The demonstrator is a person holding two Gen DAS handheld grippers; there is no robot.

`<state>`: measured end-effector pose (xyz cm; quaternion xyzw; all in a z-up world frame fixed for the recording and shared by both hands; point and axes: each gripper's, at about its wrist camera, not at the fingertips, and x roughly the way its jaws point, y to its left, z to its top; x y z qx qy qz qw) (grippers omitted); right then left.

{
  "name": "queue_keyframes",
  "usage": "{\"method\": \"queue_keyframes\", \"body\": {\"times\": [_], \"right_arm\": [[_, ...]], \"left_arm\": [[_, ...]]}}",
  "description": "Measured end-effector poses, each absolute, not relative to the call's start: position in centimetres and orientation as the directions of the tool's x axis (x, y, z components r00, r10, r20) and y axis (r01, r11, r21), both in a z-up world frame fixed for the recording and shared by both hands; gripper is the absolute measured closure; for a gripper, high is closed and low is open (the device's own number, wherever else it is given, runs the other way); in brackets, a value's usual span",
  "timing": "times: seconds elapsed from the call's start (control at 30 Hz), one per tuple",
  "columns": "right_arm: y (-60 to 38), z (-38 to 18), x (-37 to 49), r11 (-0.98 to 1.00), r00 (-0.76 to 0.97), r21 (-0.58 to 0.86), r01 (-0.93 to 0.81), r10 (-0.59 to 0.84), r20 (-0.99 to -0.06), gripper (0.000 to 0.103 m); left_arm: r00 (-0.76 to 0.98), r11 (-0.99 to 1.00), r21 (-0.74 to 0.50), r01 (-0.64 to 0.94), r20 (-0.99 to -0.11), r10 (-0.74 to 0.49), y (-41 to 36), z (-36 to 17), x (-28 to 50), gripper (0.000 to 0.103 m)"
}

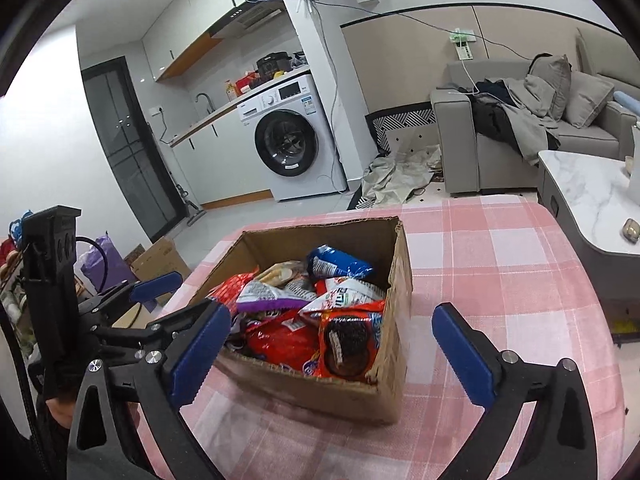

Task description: Organize snacks

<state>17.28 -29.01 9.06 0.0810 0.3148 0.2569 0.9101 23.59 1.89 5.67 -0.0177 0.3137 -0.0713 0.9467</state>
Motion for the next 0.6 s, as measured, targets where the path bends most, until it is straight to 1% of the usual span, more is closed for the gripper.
{"method": "queue_keyframes", "body": {"times": [0.03,0.1,0.13,0.37,0.6], "right_arm": [[-29.0,9.0,16.7,0.853,0.672,0.298,-0.428,0.521,-0.527,0.0],[-28.8,9.0,15.5,0.85,0.675,0.271,-0.451,0.524,-0.52,0.0],[-28.7,9.0,14.9,0.85,0.677,0.26,-0.457,0.523,-0.518,0.0],[-27.9,8.2,11.7,0.845,0.693,0.205,-0.494,0.525,-0.494,0.0],[-28.1,7.3,10.2,0.837,0.703,0.205,-0.507,0.539,-0.463,0.0]], "left_arm": [[0.795,0.989,-0.085,0.123,-0.589,-0.149,2.1,5.6,23.1,0.012],[0.8,0.989,-0.092,0.114,-0.582,-0.146,2.4,5.3,22.0,0.006],[0.805,0.99,-0.093,0.107,-0.577,-0.141,2.5,5.3,21.4,0.0],[0.82,0.992,-0.083,0.093,-0.558,-0.123,3.3,4.9,18.2,0.0],[0.853,0.995,-0.076,0.065,-0.513,-0.095,3.6,4.9,14.9,0.0]]}}
